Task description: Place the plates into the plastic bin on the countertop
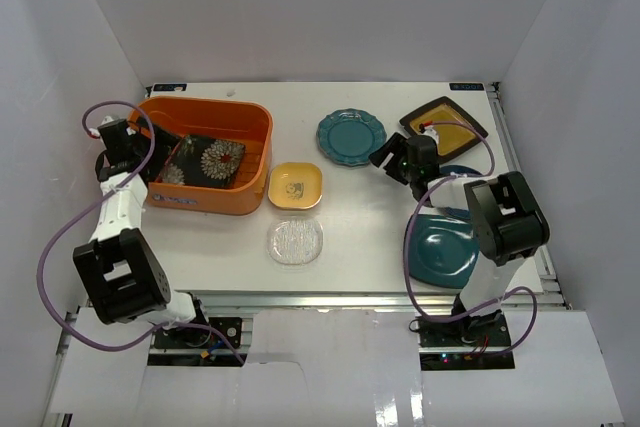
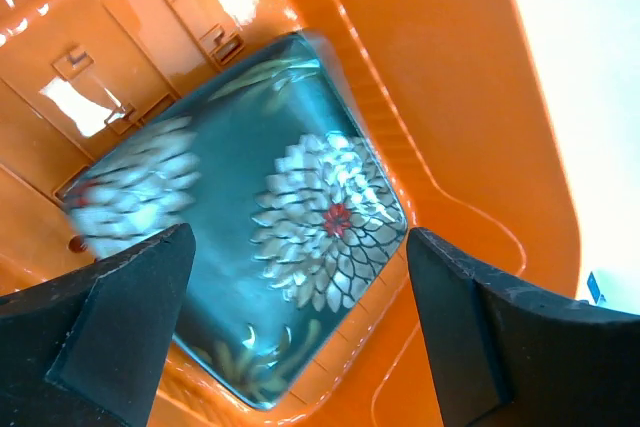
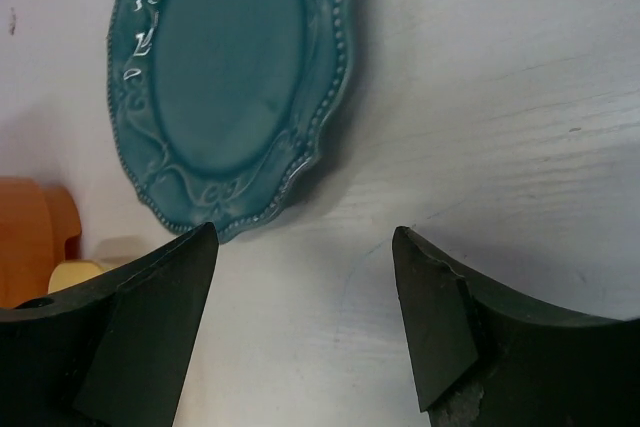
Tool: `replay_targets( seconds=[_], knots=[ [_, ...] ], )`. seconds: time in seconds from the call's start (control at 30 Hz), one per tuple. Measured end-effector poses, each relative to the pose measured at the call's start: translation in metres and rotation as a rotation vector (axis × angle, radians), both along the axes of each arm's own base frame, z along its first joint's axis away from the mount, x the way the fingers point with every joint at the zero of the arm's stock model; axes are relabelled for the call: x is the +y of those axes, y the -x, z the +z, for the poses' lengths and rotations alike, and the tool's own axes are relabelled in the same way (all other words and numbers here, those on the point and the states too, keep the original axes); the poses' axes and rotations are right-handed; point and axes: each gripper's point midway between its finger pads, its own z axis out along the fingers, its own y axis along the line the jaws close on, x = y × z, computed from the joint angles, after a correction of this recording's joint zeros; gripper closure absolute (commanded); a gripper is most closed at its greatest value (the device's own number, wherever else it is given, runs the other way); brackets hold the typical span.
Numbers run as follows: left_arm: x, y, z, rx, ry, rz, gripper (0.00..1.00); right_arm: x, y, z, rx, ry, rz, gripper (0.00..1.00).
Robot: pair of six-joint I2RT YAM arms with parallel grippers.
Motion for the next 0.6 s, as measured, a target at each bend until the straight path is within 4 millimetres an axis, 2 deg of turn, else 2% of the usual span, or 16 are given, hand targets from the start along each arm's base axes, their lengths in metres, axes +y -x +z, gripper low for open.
replay_targets(
  seconds=[0.1, 0.2, 0.3, 0.4, 0.5, 0.53, 0.6],
  knots=[
    [-0.003, 0.001, 0.011, -0.026, -0.021, -0.009, 0.02, -0.002, -0.01, -0.016, 0.033, -0.032, -0.044, 0.26],
    [-0.009, 0.004, 0.038, -0.093, -0.061, -0.022, 0.02, -0.001, -0.023, -0.02, 0.033, -0.092, -0.087, 0.31],
    [-0.024, 0.005, 0.084, -0.234, -0.113, -0.075, 0.02, 0.005, -0.039, -0.021, 0.025, -0.158, -0.119, 0.34],
    [-0.05, 0.006, 0.128, -0.369, -0.132, -0.186, 0.02, 0.014, -0.056, -0.021, 0.013, -0.242, -0.144, 0.37],
    [-0.083, 0.002, 0.16, -0.465, -0.127, -0.327, 0.02, 0.021, -0.07, -0.022, 0.013, -0.312, -0.162, 0.51],
    [-0.094, 0.002, 0.163, -0.478, -0.12, -0.368, 0.02, 0.022, -0.072, -0.024, 0.018, -0.33, -0.168, 0.62],
    [-0.126, 0.006, 0.164, -0.491, -0.093, -0.481, 0.02, 0.022, -0.074, -0.03, 0.034, -0.355, -0.185, 0.77]
  ],
)
